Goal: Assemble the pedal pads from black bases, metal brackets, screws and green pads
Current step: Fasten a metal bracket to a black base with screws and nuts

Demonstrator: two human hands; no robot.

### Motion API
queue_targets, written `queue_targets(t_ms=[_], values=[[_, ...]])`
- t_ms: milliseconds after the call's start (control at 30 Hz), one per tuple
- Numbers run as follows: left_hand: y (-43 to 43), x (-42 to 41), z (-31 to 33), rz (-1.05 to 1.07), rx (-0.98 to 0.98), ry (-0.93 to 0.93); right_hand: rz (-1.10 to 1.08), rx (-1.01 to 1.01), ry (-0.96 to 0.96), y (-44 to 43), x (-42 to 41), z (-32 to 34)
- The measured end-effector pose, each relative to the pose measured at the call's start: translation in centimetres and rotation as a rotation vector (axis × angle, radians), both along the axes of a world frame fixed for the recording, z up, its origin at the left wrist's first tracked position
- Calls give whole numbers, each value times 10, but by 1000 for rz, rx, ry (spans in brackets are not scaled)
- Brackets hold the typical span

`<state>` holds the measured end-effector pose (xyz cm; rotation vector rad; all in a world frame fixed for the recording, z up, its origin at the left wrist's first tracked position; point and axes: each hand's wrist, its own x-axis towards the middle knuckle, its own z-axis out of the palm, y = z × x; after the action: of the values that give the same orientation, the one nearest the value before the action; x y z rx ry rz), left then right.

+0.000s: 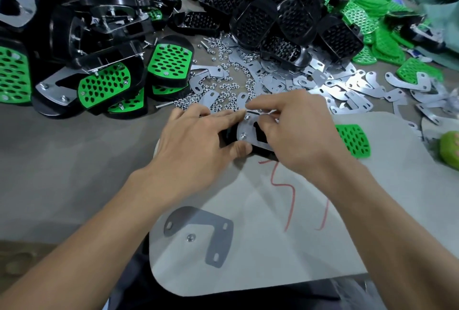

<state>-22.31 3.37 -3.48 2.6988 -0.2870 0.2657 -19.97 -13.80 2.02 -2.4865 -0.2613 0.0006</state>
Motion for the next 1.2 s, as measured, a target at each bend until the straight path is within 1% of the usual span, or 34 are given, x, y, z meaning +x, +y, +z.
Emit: queue_targets(t_ms=[67,133,200,267,333,500,700,867,1033,1133,1200], values=[[-1,-1,2,-6,-35,-28,108,-139,15,5,5,7],[-2,-1,3,-11,-51,-34,167,-339,-42,11,8,11],[-2,0,2,-20,-48,-44,192,-492,-102,18,10,15],[-1,1,2,-37,-16,-39,245,-601,-92,25,9,20],[-1,1,1,-59,-7,-25,292,-664,-68,31,5,24],[0,1,-1,-89,-60,-152,241,-699,-168,38,1,19],[0,1,-1,-96,-100,-197,168,-649,-177,42,2,6],[0,1,-1,-83,-58,-167,231,-740,-223,42,1,-1],[3,2,-1,-101,-64,-122,267,-799,-288,46,3,0],[5,2,-1,-97,-48,-68,293,-826,-251,45,5,7],[4,4,1,-81,-44,-21,326,-781,-155,37,10,15]])
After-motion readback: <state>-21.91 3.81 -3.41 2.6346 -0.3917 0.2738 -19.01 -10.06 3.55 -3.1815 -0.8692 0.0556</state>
